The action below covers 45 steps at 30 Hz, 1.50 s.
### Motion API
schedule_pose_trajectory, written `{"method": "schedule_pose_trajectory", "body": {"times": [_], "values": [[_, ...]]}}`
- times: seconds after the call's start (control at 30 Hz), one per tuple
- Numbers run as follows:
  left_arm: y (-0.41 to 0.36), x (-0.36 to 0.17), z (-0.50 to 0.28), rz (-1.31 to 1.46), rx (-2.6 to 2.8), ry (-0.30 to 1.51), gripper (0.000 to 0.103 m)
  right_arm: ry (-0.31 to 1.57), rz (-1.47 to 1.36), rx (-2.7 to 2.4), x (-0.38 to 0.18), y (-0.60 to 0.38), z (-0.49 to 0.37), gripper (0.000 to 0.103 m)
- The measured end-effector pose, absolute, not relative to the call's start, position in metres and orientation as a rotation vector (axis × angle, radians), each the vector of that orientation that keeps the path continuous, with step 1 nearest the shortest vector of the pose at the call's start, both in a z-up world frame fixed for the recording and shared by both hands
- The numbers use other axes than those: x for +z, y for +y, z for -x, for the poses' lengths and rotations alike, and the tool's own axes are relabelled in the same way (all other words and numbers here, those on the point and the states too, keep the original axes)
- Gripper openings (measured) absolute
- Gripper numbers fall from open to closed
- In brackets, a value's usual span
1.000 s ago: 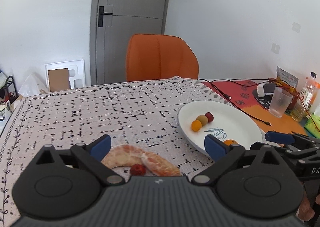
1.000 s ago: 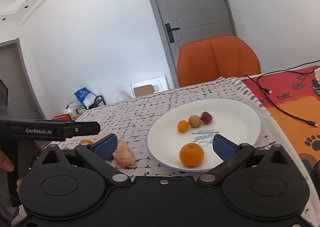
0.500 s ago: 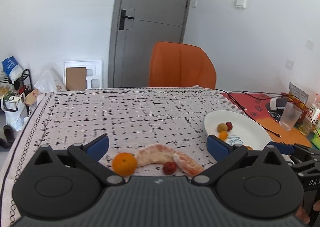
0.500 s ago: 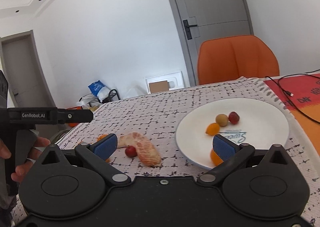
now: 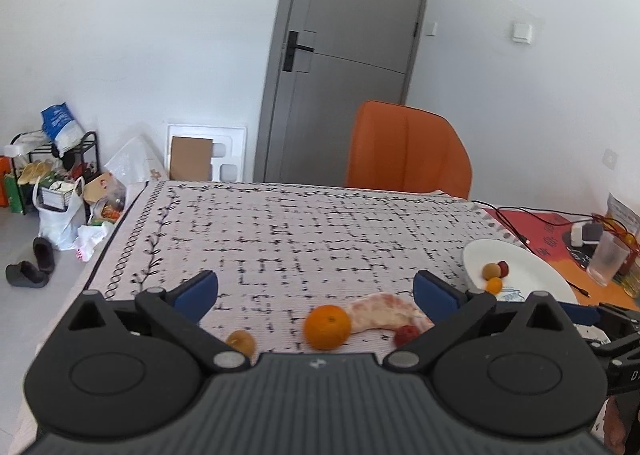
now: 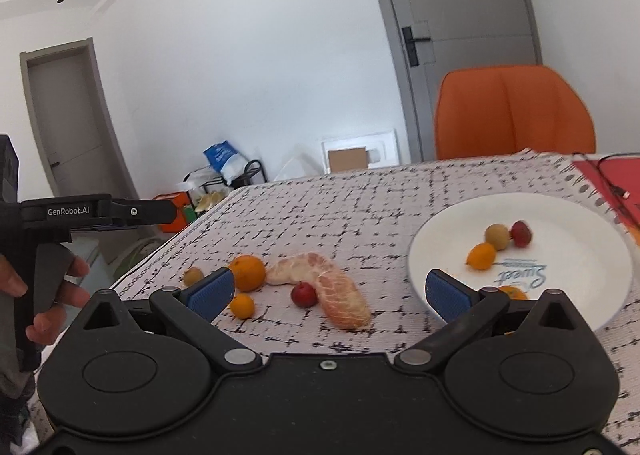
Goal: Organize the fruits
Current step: 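Withdraw both open tools from the plate toward the remaining fruits, then grasp a brown fruit with the left tool while the right tool grasps the pomelo segment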
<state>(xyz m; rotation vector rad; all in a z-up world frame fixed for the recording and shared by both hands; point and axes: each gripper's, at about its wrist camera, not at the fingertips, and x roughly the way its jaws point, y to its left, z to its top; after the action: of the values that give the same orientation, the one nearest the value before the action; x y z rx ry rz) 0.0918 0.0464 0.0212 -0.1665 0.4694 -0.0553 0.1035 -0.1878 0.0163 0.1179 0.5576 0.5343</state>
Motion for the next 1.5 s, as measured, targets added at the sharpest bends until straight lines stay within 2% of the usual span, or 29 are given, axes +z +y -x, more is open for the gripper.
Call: {"method": "schedule_pose_trajectory", "body": {"times": [0.23, 0.4, 0.5, 0.77, 0.97, 1.2, 1.3, 1.43, 1.5], "values": [[0.064, 0.012, -0.090, 0.184, -0.024, 0.482, 0.102, 0.572, -0.080, 0.564, 0.011, -0.172, -0.107, 0.101], [0.069, 0.002, -0.092, 0.193, -0.011, 0.503, 0.100, 0.611, -0.058, 0.577, 0.004, -0.163, -0.115, 0.084], [0.071, -0.006, -0.096, 0.195, -0.010, 0.522, 0.095, 0.636, -0.052, 0.580, -0.001, -0.158, -0.122, 0.077], [0.073, -0.024, -0.107, 0.197, -0.008, 0.577, 0.077, 0.684, -0.032, 0.568, -0.014, -0.151, -0.137, 0.057], [0.073, -0.035, -0.117, 0.196, -0.005, 0.613, 0.063, 0.700, -0.002, 0.549, -0.022, -0.145, -0.146, 0.055], [0.072, -0.044, -0.127, 0.188, 0.008, 0.638, 0.054, 0.710, 0.035, 0.530, -0.025, -0.139, -0.157, 0.049], [0.073, -0.047, -0.131, 0.186, 0.017, 0.651, 0.047, 0.709, 0.055, 0.521, -0.026, -0.136, -0.160, 0.049], [0.074, -0.052, -0.133, 0.180, 0.030, 0.662, 0.025, 0.708, 0.082, 0.512, -0.027, -0.134, -0.162, 0.049], [0.075, -0.052, -0.131, 0.191, 0.024, 0.659, 0.024, 0.710, 0.091, 0.509, -0.027, -0.133, -0.163, 0.049]]}}
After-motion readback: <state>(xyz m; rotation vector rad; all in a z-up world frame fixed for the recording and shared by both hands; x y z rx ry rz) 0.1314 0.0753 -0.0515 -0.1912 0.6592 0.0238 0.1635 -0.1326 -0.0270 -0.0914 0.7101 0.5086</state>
